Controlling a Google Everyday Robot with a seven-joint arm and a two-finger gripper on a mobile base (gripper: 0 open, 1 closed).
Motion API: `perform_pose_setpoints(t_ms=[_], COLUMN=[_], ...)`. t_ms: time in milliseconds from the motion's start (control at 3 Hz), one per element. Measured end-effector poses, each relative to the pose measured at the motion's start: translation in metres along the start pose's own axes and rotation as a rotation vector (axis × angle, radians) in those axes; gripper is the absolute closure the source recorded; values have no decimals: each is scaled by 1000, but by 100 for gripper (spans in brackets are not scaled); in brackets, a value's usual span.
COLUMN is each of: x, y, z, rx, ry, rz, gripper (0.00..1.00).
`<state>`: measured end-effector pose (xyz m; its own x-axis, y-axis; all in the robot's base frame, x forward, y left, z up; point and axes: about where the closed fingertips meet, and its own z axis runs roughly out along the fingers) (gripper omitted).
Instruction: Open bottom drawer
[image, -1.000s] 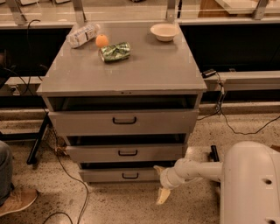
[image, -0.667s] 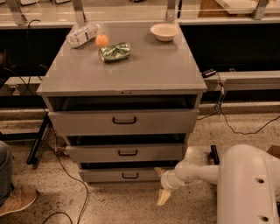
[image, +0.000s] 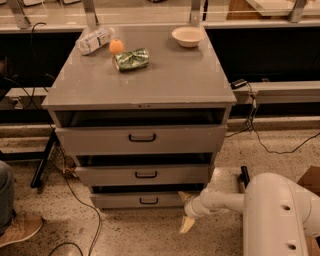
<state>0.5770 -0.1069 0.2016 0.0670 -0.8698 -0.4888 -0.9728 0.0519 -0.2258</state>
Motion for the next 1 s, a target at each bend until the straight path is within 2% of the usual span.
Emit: perform_pose_setpoints(t_ms=[333,667,1000], x=[2,1,8], y=[-22,-21,-30], z=[7,8,18], rx=[59,59,87], ry=[1,5,60], rz=[-15,-17,-36], gripper=[0,0,0])
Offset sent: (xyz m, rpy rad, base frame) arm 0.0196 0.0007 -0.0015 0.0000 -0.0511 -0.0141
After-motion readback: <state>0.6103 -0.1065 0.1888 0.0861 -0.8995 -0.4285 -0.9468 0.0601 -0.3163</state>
